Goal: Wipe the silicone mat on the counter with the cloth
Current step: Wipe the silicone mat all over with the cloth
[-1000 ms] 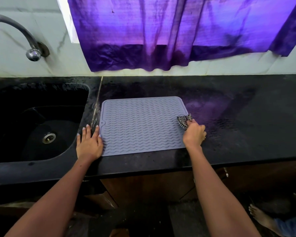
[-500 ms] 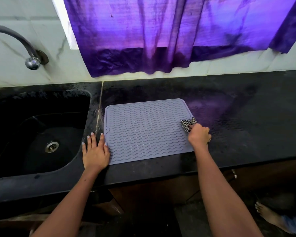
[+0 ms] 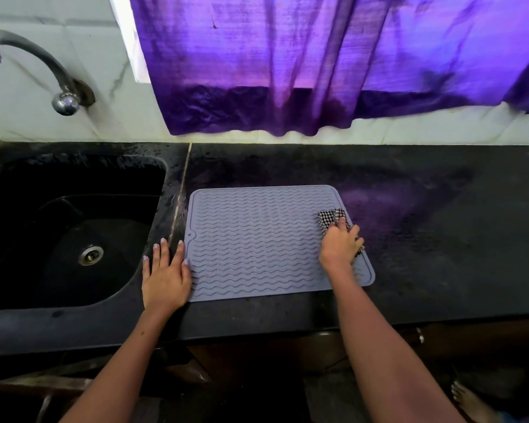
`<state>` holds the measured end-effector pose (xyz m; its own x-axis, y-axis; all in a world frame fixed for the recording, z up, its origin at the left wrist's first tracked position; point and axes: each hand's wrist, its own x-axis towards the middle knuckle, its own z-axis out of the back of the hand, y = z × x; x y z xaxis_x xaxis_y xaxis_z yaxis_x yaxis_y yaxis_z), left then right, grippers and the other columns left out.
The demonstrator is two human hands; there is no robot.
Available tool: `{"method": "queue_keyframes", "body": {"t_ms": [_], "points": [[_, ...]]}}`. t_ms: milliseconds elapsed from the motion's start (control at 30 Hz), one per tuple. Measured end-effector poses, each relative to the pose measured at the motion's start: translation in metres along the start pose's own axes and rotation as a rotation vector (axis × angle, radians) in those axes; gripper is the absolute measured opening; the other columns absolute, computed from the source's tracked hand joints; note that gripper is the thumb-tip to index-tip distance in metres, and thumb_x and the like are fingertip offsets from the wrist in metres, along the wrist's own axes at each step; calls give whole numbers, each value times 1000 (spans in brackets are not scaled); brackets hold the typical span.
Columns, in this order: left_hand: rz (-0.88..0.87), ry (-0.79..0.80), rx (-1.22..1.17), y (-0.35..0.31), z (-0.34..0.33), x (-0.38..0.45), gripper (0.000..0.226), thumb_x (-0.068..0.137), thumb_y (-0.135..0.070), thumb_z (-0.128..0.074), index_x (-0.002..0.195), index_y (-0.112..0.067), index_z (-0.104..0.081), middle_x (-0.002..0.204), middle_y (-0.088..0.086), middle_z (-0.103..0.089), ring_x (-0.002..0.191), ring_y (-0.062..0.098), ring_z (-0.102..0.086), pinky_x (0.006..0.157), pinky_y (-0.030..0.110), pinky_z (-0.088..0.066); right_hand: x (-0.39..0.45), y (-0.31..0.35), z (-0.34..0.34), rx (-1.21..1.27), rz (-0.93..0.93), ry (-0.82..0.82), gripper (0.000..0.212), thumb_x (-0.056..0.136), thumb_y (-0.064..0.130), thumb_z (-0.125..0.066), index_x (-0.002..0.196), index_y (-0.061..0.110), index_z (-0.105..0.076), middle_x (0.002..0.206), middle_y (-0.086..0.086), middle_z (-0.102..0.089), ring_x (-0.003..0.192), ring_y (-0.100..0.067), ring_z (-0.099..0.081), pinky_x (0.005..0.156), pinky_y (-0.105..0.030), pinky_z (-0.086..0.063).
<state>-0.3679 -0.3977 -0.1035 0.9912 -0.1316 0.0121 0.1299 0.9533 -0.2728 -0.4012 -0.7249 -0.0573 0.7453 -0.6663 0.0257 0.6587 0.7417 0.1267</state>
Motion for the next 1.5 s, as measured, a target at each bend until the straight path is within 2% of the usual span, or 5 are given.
{"method": "queue_keyframes", "body": {"t_ms": [167,433,900,1167,1500], "points": [[-1,-13,-14,2,-2,0,68,89,-47,-4,150,-22,-19,159,10,-9,148,24,-2,120,43,0,7,-2,-1,-32,-1,21,29,92,8,-48,119,11,-59,144,-6,-41,128,-32,-30,101,-47,-31],[5,-25,-1,1,-1,-1,73,86,-50,0,150,-21,-21,159,10,-11,148,23,-4,120,43,-1,53,12,26,302,-161,-60,24,92,10,-48,109,3,-63,119,-17,-59,120,-35,-41,96,-44,-37],[15,-26,10,-3,1,-1,74,85,-50,1,149,-20,-21,159,9,-12,148,23,-5,120,42,-3,64,11,-7,-36,118,2,26,91,7,-46,110,10,-64,139,-4,-46,121,-32,-35,98,-43,-35],[7,-22,2,-3,4,-3,82,80,-55,8,149,-20,-18,159,8,-9,148,20,-2,120,39,-1,103,24,32,414,-164,40,31,91,17,-51,116,2,-60,122,-19,-59,121,-35,-42,95,-40,-41],[11,-30,-11,-2,3,-2,79,82,-55,6,149,-18,-17,159,7,-8,147,17,1,120,39,1,102,47,-2,82,64,37,26,91,9,-47,110,6,-65,135,-7,-47,123,-34,-33,101,-41,-32]]}}
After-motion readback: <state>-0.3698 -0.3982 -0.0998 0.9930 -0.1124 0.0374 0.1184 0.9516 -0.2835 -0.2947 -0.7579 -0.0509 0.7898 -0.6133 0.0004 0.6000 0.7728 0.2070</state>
